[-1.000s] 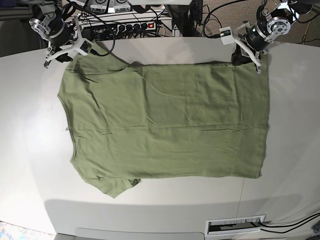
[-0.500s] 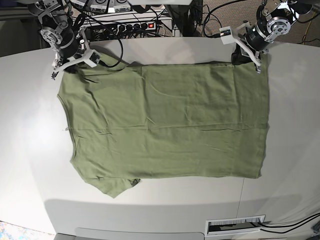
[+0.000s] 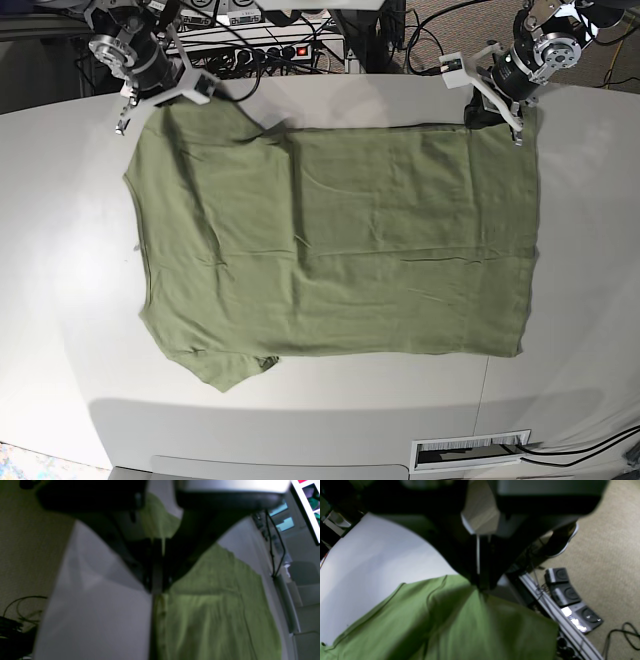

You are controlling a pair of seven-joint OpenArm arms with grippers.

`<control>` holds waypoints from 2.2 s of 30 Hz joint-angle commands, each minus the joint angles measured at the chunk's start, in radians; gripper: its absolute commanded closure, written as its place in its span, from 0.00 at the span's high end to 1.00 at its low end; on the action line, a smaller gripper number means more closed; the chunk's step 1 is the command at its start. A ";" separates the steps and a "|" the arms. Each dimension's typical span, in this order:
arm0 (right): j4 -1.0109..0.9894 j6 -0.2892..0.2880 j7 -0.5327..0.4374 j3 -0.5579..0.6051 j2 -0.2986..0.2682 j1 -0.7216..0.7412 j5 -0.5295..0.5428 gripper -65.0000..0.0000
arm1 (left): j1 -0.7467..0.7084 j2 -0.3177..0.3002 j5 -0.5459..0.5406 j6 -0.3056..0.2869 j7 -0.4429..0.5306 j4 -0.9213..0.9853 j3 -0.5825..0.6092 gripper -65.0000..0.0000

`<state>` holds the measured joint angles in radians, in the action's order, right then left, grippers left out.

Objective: Fold the T-shirt properly
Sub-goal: 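Grasp the shirt's shoulder corners with both grippers and pull them taut, then lift the shoulder edge with both grippers and fold it over the shirt body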

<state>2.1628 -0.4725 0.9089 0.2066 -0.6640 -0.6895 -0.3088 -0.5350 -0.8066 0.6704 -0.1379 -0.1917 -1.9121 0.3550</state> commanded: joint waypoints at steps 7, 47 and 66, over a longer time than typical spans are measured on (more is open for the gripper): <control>0.100 0.006 -0.010 -0.121 -0.013 -0.087 -0.028 0.00 | -0.083 -0.014 0.037 0.016 -0.011 -0.034 -0.005 0.00; 0.190 0.008 -0.121 -0.300 0.077 0.030 -0.014 0.00 | 0.112 -0.074 0.105 0.329 -0.110 -0.136 -0.006 0.00; -0.051 0.009 -0.181 -0.300 0.091 0.227 0.006 0.00 | 0.297 0.002 -0.130 0.325 0.080 0.118 -0.005 0.00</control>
<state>2.0998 -0.4759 0.7391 -0.0849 -0.5594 -0.4683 -0.2932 -0.2501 -0.7876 0.5362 0.1619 -0.1215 -1.7782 0.3580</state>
